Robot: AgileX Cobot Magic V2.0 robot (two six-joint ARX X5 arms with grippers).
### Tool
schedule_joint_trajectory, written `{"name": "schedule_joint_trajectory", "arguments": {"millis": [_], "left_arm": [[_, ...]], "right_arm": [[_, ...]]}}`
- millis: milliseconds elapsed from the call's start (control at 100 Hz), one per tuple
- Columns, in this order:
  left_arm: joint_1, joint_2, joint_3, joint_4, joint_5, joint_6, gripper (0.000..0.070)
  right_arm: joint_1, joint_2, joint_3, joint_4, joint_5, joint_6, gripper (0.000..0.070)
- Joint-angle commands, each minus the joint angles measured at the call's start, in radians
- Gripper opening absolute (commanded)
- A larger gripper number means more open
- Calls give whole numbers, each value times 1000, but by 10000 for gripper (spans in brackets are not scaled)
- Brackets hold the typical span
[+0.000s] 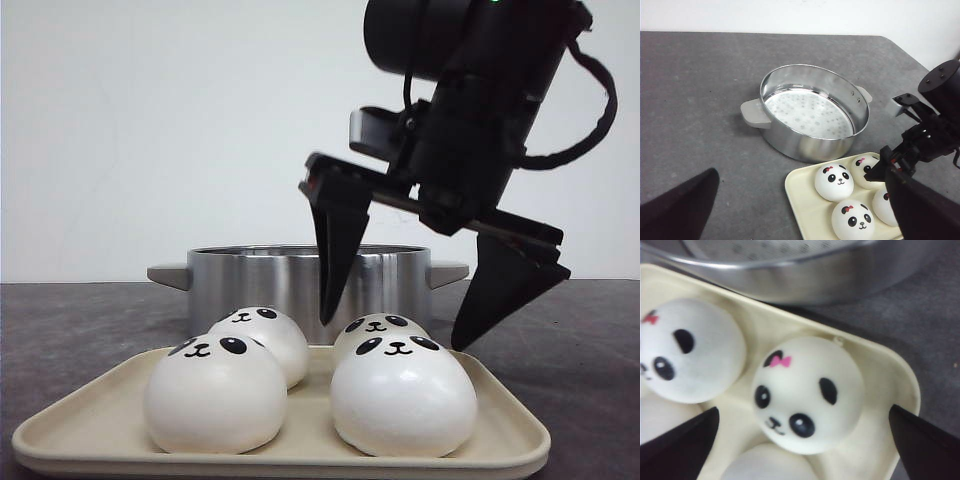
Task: Steam buns
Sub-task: 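Reach the right gripper down and grasp the farther panda bun on the tray, then lift the bun with the right gripper and carry it over the steel pot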
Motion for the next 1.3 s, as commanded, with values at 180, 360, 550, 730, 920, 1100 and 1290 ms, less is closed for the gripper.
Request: {"name": "schedule_joint_trajectory", "arguments": {"millis": [180,360,550,730,920,1100,1290], "left_arm": [[-13,2,15,11,-24,-1,673],[-13,2,15,11,-24,-1,674],[-18,2,15,11,-24,-1,674],[-20,2,15,11,-25,-1,673],[-20,2,15,11,-27,-1,673],[-20,2,15,11,-28,-1,673],[-20,2,15,12,-48,-1,673]], "right_arm": [[11,72,22,15,27,12,605],[11,91,22,55,27,13,603],[11,93,22,61,52,13,476],[11,128,22,34,34,13,275],[27,134,30,20,67,-10,0],[39,53,114,-48,88,-27,0],[92,-76,274,-198,67,-95,0]]}}
